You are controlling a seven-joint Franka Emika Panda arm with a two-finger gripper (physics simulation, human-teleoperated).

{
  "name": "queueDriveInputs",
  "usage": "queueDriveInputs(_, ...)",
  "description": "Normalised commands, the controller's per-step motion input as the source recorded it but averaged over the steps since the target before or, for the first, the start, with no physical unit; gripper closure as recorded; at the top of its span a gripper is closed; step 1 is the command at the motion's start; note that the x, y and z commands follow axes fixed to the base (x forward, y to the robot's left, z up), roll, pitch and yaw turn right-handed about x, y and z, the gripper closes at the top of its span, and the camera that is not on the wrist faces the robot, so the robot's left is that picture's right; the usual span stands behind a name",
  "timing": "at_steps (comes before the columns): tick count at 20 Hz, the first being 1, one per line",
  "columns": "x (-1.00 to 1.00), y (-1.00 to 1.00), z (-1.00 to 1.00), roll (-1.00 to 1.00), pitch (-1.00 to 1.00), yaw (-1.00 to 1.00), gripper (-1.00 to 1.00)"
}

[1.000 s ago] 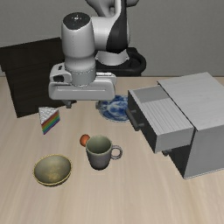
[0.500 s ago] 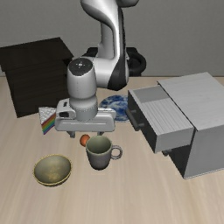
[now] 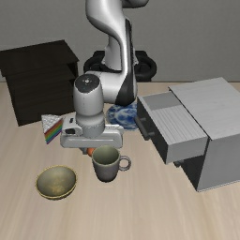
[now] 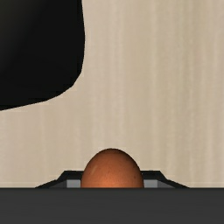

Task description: Pick up the egg and place it in the top layer of the cabinet

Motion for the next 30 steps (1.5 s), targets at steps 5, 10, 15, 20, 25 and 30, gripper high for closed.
queueDriveInputs(5, 0.0, 0.0, 0.6, 0.0, 0.0, 0.0, 1.0)
queueDriveInputs(10, 0.0, 0.0, 1.0, 0.0, 0.0, 0.0, 1.0)
queueDriveInputs(15, 0.0, 0.0, 1.0, 0.0, 0.0, 0.0, 1.0)
queueDriveInputs(20, 0.0, 0.0, 1.0, 0.0, 0.0, 0.0, 1.0)
queueDriveInputs(25, 0.0, 0.4, 0.6, 0.0, 0.0, 0.0, 1.0)
queueDriveInputs(30, 0.0, 1.0, 0.0, 0.0, 0.0, 0.0, 1.0)
